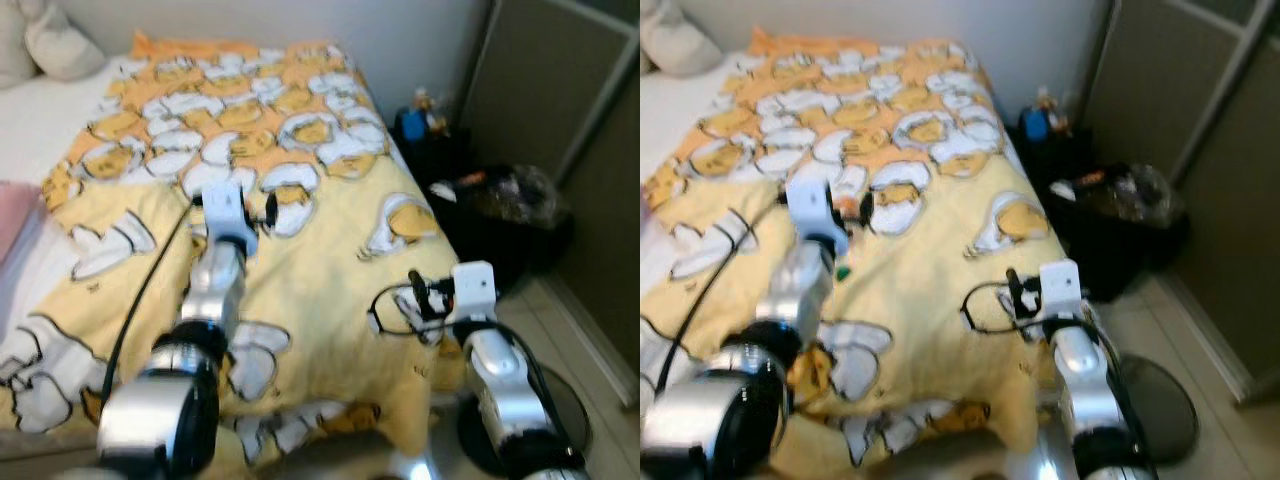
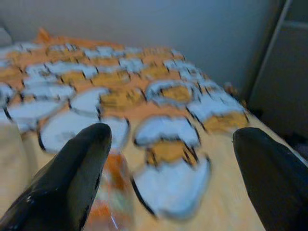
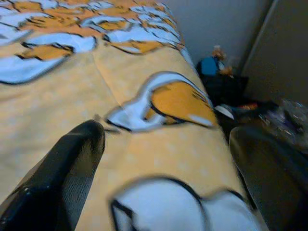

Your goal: Clean up the room

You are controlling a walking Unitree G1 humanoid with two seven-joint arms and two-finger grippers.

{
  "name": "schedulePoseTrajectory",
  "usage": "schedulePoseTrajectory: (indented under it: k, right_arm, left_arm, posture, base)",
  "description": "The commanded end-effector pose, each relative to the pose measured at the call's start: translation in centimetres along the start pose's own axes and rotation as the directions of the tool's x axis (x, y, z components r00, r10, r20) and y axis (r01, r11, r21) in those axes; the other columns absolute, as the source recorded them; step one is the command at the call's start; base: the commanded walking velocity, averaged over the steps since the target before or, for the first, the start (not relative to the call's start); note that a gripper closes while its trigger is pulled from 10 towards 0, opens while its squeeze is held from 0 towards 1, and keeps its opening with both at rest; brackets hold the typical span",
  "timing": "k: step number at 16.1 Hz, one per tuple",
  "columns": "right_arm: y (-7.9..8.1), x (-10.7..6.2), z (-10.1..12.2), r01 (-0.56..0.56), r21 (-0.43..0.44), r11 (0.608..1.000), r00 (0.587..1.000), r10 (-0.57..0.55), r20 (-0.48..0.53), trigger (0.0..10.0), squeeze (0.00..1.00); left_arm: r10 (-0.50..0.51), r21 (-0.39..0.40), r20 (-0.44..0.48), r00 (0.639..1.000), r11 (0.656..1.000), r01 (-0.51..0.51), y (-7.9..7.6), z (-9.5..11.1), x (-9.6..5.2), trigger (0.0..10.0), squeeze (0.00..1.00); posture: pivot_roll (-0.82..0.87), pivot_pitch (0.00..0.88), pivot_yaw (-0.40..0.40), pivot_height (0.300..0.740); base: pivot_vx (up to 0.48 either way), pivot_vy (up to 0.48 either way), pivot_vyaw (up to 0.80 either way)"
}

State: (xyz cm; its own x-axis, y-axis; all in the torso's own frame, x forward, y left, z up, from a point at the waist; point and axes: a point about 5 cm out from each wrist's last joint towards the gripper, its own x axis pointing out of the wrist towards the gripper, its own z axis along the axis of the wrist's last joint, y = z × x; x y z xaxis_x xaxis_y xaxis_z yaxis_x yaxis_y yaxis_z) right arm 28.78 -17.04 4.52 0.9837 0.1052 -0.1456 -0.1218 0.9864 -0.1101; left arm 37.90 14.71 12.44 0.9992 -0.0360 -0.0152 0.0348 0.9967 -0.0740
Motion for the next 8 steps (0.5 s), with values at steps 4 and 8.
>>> schedulePoseTrajectory:
  k: [4, 8]
  right_arm:
    - [1.0, -2.0, -0.7, -0.009, 0.009, 1.000, 1.000, 0.009, -0.004, 10.0, 0.00]
    - [0.6, -6.6, -1.5, 0.039, -0.016, 0.999, 0.999, -0.039, -0.031, 10.0, 0.00]
  left_arm:
    - [0.050, -0.036, -0.246, 0.968, 0.998, -0.061, -0.2, -2.0, 0.2, 10.0, 0.00]
    - [0.195, -0.017, -0.301, 0.934, 0.978, -0.209, 2.1, -2.3, 0.0, 10.0, 0.00]
  posture:
    - [-0.32, 0.054, 0.058, 0.740]
    - [-0.45, 0.172, 0.081, 0.740]
  base:
    - [0.227, 0.000, 0.00]
    - [0.000, 0.000, 0.00]
